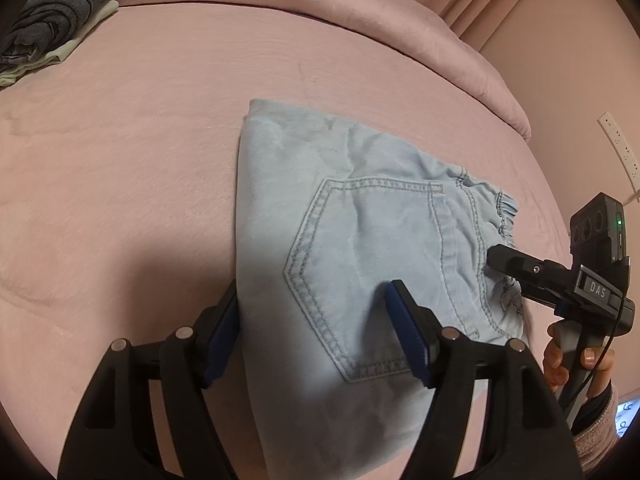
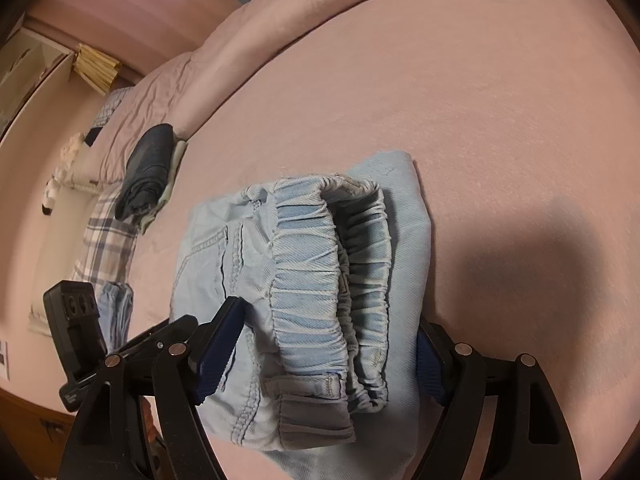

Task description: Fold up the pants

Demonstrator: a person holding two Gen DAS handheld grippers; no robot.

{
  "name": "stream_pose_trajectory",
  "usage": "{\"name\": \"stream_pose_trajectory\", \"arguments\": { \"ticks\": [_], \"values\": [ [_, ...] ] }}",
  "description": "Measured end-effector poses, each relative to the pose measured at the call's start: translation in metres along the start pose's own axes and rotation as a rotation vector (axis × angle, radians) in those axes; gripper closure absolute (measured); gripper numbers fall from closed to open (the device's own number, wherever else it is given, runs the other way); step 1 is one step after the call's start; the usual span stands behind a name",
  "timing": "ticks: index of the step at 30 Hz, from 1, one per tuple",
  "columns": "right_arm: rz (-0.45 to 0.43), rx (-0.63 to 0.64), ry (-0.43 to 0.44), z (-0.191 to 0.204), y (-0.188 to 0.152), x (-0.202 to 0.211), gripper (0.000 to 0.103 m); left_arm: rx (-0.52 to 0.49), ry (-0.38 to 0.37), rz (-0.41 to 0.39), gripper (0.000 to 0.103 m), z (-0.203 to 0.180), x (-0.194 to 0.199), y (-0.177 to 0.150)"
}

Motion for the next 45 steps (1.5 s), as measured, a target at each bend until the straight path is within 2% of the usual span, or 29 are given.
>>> {"name": "stream_pose_trajectory", "arguments": {
  "ticks": [27,45],
  "values": [
    [-0.003,0.014,-0.002,0.0041,0.0025,-0.0054,0.022,0.002,0.001,0.000,0.025,-0.0018,-0.0008,0.0011],
    [-0.012,0.034,-0.004,0.0060,0.0032,-0.0069,0.022,-0.013,0.017,0.003,0.026,-0.0053,-0.0007,0.0006]
  ]
}}
Point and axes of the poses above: each gripper's, at about its wrist camera, not at the fingertips, and x roughly against the way its jaws point, z to its left, y to its top, the point moved 9 cm from there along -x, roughly the way its jaws point, and after that the axes turned 9 degrees about -x, right-handed, at the moved point
